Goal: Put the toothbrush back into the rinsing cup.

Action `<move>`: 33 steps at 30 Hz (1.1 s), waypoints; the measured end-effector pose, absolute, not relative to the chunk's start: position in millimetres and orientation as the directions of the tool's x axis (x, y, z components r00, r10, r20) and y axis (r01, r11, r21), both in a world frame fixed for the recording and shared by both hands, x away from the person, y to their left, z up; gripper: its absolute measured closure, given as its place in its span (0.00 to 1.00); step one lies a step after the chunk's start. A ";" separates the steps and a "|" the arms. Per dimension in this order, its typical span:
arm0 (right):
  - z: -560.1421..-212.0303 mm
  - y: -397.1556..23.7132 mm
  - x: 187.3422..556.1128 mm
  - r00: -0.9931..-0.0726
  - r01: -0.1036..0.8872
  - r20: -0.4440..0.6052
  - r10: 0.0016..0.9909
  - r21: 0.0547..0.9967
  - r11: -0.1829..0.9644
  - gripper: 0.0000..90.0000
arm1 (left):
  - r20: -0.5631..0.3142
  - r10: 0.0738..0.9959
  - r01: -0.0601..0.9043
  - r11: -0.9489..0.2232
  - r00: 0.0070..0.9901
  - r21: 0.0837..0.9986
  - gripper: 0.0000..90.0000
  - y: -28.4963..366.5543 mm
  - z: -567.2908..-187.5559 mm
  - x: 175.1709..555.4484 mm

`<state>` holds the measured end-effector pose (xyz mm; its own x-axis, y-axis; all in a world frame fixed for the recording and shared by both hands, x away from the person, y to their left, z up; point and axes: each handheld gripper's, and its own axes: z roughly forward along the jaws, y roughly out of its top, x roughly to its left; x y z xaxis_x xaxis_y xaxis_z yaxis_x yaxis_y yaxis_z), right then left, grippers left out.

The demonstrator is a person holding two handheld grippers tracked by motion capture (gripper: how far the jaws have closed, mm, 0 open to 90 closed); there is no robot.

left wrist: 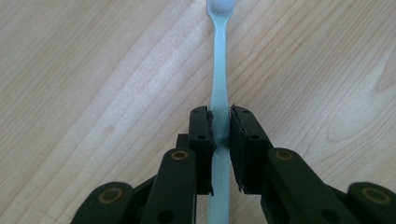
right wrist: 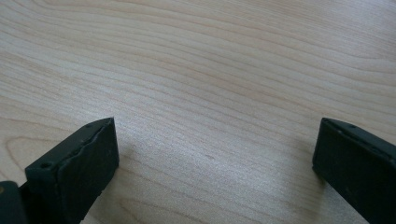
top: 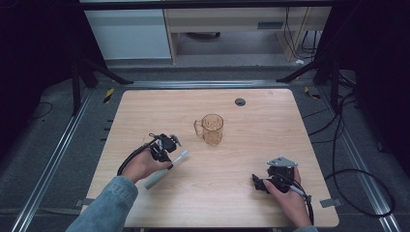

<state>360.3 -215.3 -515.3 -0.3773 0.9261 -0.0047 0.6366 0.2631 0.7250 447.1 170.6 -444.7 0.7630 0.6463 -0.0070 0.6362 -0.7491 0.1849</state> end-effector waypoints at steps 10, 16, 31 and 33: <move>-515.3 -215.2 360.3 -0.376 0.637 -0.004 0.927 0.725 0.262 0.01 | -0.012 0.657 0.637 -0.726 0.754 0.258 0.87 178.7 -428.6 450.7; -515.1 -215.1 360.2 -0.376 0.639 0.000 0.927 0.724 0.259 0.01 | -0.019 0.656 0.630 -0.716 0.754 0.300 0.87 181.7 -422.2 452.3; -515.3 -215.3 360.3 -0.377 0.637 -0.005 0.926 0.725 0.263 0.01 | -0.036 0.633 0.581 -0.684 0.773 0.440 0.87 175.3 -397.1 451.8; -515.3 -215.3 360.4 -0.378 0.636 -0.006 0.926 0.725 0.264 0.01 | -0.036 0.633 0.576 -0.677 0.773 0.457 0.87 175.5 -394.5 452.2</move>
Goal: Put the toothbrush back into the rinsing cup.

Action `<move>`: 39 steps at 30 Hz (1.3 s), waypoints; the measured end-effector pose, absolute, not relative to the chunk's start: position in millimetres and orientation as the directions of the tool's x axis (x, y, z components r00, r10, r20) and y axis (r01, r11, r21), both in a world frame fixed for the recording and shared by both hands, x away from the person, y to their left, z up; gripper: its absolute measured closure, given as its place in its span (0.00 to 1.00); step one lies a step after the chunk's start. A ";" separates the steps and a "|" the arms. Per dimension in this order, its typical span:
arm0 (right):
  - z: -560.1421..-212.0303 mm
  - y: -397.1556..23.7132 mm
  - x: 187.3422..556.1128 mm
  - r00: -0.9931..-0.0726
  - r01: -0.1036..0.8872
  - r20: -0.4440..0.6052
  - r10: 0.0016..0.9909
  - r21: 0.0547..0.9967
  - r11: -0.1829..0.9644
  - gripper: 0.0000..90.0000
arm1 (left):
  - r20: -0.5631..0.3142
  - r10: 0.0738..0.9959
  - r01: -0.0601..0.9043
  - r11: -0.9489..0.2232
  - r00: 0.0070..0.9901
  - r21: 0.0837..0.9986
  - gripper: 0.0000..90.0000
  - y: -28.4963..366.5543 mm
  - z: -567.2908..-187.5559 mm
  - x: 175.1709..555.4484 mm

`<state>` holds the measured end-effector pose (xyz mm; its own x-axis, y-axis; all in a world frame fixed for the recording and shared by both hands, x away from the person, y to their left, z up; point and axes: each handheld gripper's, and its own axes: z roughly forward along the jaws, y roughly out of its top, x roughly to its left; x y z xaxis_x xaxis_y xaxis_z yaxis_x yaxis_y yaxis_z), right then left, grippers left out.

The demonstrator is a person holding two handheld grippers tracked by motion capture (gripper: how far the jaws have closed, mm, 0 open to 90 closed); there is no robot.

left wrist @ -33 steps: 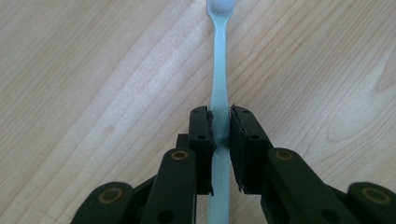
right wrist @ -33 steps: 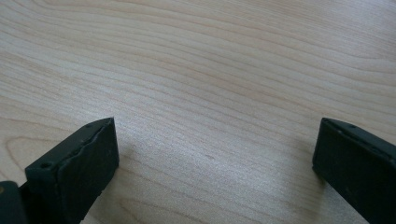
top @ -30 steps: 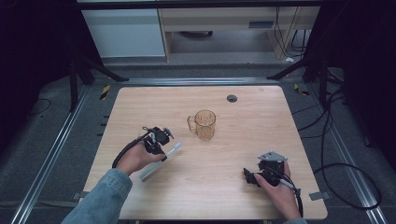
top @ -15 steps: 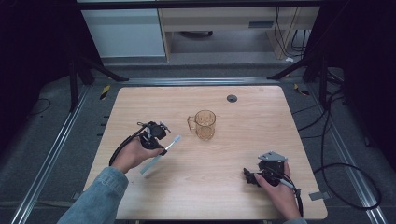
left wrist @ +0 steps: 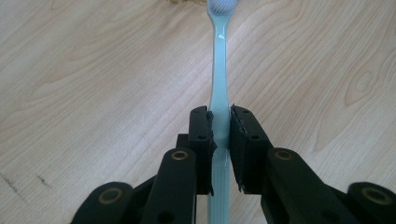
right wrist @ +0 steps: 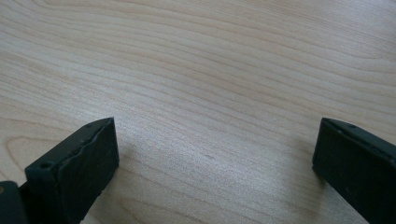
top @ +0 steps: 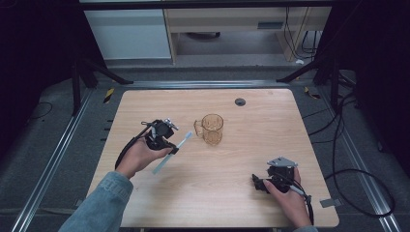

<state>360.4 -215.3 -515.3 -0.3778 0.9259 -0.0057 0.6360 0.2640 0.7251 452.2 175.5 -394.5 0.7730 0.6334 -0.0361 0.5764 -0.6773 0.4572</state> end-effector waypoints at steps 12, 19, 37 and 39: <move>-515.3 -215.3 360.3 -0.378 0.636 -0.005 0.926 0.725 0.263 0.01 | -0.023 0.638 0.544 -0.637 0.770 0.547 0.87 180.2 -379.8 460.6; -515.3 -215.3 360.3 -0.378 0.636 -0.005 0.926 0.725 0.264 0.01 | -0.006 0.648 0.522 -0.609 0.762 0.597 0.87 185.4 -380.0 467.4; -515.3 -215.2 360.3 -0.377 0.637 -0.004 0.926 0.725 0.262 0.01 | 0.003 0.680 0.472 -0.511 0.733 0.718 0.87 188.4 -372.5 478.0; -515.4 -215.4 360.2 -0.380 0.635 -0.006 0.925 0.725 0.265 0.01 | 0.004 0.684 0.474 -0.510 0.729 0.718 0.87 188.2 -374.5 479.9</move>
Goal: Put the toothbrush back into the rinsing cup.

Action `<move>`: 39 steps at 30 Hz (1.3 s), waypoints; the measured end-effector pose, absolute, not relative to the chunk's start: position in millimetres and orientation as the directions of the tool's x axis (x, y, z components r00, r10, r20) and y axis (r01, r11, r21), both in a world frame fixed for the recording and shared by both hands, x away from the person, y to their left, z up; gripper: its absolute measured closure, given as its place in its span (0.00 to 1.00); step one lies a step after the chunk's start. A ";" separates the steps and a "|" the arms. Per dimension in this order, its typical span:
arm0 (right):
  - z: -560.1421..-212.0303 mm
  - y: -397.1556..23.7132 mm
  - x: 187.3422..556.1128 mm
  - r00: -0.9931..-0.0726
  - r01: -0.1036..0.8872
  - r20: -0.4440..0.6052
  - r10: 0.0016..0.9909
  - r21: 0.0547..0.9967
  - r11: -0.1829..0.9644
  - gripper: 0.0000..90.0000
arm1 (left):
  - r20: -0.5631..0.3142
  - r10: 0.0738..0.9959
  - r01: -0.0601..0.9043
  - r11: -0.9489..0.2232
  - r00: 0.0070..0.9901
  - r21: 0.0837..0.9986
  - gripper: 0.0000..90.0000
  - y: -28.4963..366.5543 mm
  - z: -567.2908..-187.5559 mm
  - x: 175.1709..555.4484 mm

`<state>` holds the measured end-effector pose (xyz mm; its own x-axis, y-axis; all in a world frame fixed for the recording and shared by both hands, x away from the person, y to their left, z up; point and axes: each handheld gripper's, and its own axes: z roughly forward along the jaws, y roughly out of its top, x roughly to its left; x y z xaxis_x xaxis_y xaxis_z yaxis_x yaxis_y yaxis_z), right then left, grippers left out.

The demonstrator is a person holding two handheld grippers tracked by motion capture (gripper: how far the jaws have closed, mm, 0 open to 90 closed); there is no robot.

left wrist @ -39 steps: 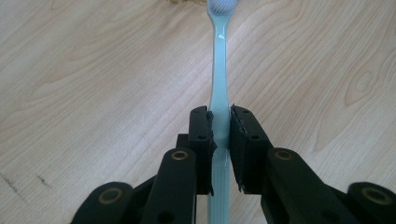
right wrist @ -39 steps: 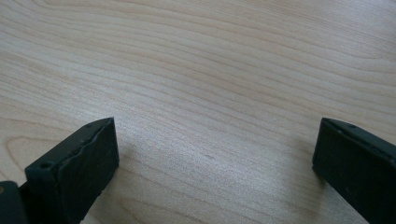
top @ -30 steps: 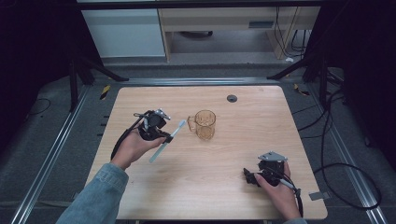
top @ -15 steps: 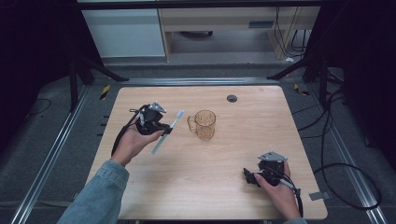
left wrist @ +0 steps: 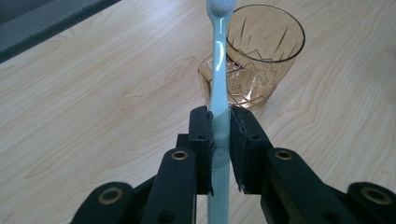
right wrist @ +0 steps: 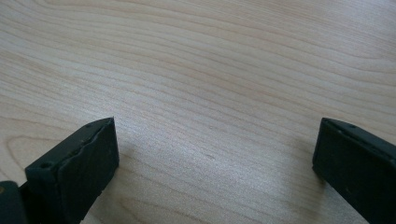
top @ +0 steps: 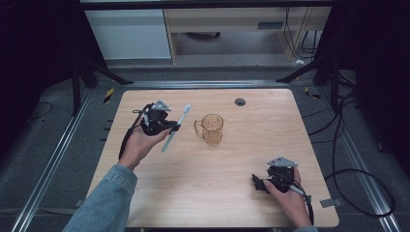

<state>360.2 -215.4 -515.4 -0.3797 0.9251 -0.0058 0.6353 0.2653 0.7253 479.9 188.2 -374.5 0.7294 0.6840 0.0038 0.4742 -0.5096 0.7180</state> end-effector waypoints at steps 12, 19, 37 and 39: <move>-515.4 -215.4 360.0 -0.381 0.636 -0.004 0.924 0.725 0.265 0.01 | 0.011 0.697 0.429 -0.454 0.717 0.781 0.87 190.5 -367.9 479.1; -515.3 -215.3 360.1 -0.381 0.636 -0.003 0.924 0.725 0.265 0.01 | 0.030 0.714 0.397 -0.423 0.700 0.814 0.87 194.0 -365.9 479.7; -515.4 -215.4 360.0 -0.381 0.636 -0.004 0.924 0.725 0.265 0.01 | 0.040 0.746 0.312 -0.326 0.665 0.892 0.87 197.5 -356.8 476.6; -515.4 -215.4 360.1 -0.382 0.635 -0.004 0.924 0.725 0.266 0.01 | 0.046 0.746 0.301 -0.323 0.664 0.897 0.87 196.7 -355.4 475.9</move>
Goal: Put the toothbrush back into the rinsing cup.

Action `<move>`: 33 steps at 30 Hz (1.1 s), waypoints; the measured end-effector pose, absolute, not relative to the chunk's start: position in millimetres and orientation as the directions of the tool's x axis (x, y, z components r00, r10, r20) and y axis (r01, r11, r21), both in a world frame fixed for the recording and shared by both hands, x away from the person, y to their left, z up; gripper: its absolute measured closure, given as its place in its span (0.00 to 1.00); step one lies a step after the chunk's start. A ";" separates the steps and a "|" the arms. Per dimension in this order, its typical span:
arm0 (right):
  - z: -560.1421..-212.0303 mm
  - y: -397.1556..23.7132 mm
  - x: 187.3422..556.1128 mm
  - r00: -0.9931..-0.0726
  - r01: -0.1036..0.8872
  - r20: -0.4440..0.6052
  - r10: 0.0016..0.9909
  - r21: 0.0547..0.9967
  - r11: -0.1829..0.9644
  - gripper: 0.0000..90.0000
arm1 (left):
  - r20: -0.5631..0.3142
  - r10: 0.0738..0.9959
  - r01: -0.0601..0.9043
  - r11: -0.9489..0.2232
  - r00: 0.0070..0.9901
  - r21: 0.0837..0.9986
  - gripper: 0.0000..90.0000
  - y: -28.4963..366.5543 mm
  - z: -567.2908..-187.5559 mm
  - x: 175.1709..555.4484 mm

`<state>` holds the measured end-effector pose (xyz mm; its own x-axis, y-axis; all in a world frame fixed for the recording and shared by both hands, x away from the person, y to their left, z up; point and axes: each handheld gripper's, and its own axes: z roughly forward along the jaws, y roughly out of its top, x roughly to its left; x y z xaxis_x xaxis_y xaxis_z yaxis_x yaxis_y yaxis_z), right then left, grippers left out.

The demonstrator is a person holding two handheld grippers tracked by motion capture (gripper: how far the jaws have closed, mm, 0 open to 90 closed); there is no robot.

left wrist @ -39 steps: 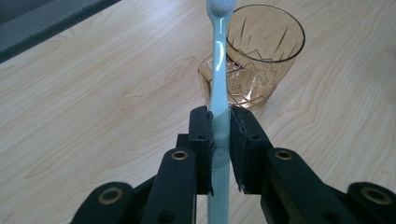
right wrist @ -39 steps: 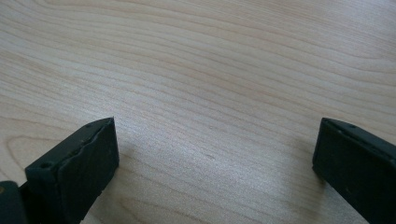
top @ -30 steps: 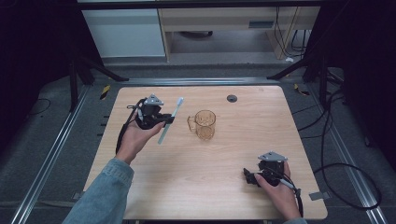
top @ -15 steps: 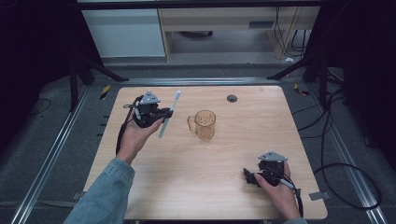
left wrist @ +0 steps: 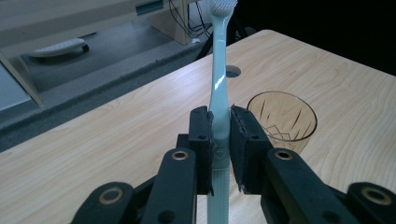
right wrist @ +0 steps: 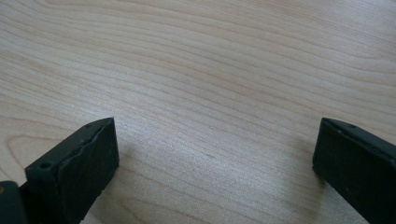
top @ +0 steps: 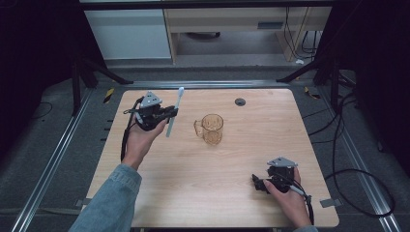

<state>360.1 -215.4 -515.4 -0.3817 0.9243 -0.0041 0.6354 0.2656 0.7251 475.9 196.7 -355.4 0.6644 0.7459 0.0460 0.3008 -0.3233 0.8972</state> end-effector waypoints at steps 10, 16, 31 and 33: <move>-515.4 -215.4 360.1 -0.382 0.635 -0.004 0.924 0.725 0.266 0.01 | 0.055 0.747 0.257 -0.295 0.663 0.920 0.87 191.6 -355.7 473.4; -515.4 -215.4 360.1 -0.382 0.635 -0.004 0.924 0.725 0.266 0.01 | 0.054 0.753 0.237 -0.273 0.655 0.932 0.87 190.4 -357.0 472.1; -515.4 -215.6 360.2 -0.383 0.635 -0.005 0.924 0.725 0.268 0.01 | 0.035 0.773 0.200 -0.208 0.633 0.957 0.87 192.2 -358.8 467.1; -515.4 -215.6 360.2 -0.383 0.635 -0.005 0.924 0.725 0.267 0.01 | 0.037 0.776 0.195 -0.204 0.630 0.959 0.87 192.3 -358.3 467.1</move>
